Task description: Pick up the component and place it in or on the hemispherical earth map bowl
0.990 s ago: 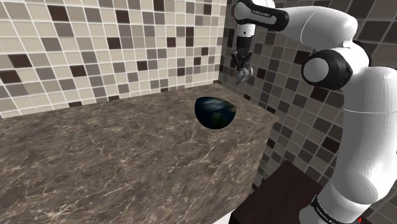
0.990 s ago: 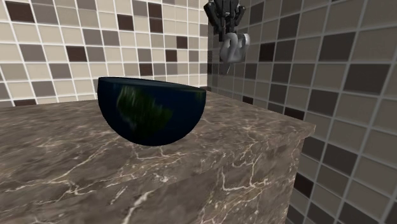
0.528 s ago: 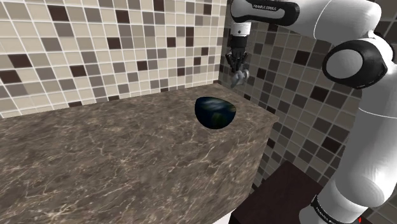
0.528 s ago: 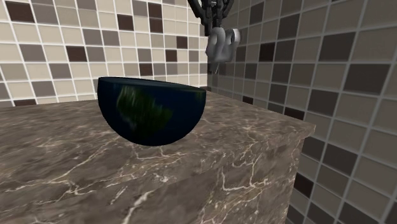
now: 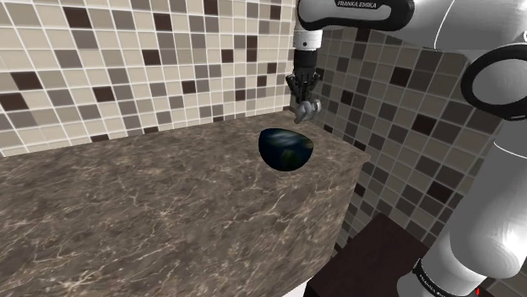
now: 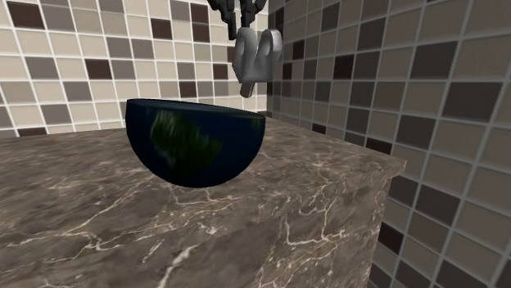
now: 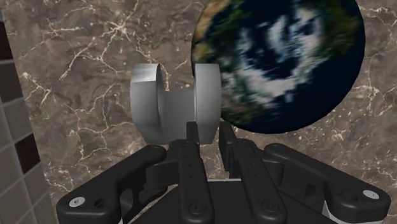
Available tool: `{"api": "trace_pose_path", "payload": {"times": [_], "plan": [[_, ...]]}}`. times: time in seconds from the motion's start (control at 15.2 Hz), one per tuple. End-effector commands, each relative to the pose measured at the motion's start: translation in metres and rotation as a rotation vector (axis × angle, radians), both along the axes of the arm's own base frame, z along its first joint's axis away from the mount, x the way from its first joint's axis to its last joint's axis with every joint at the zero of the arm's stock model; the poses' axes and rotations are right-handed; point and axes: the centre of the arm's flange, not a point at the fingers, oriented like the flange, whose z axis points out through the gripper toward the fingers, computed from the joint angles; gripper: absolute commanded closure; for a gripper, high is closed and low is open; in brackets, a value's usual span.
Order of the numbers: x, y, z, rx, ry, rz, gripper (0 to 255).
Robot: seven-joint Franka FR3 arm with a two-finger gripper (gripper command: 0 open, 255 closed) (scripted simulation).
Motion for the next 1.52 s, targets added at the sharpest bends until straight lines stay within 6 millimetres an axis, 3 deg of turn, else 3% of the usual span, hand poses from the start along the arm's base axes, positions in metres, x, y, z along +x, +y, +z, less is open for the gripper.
{"api": "trace_pose_path", "payload": {"times": [0.0, 0.66, 1.45], "plan": [[-0.010, 0.025, -0.002, 0.000, 0.000, -0.002, 255], [-0.051, 0.148, -0.004, 0.000, 0.000, -0.002, 255], [-0.051, 0.148, -0.069, 0.000, 0.000, -0.002, 255]]}}
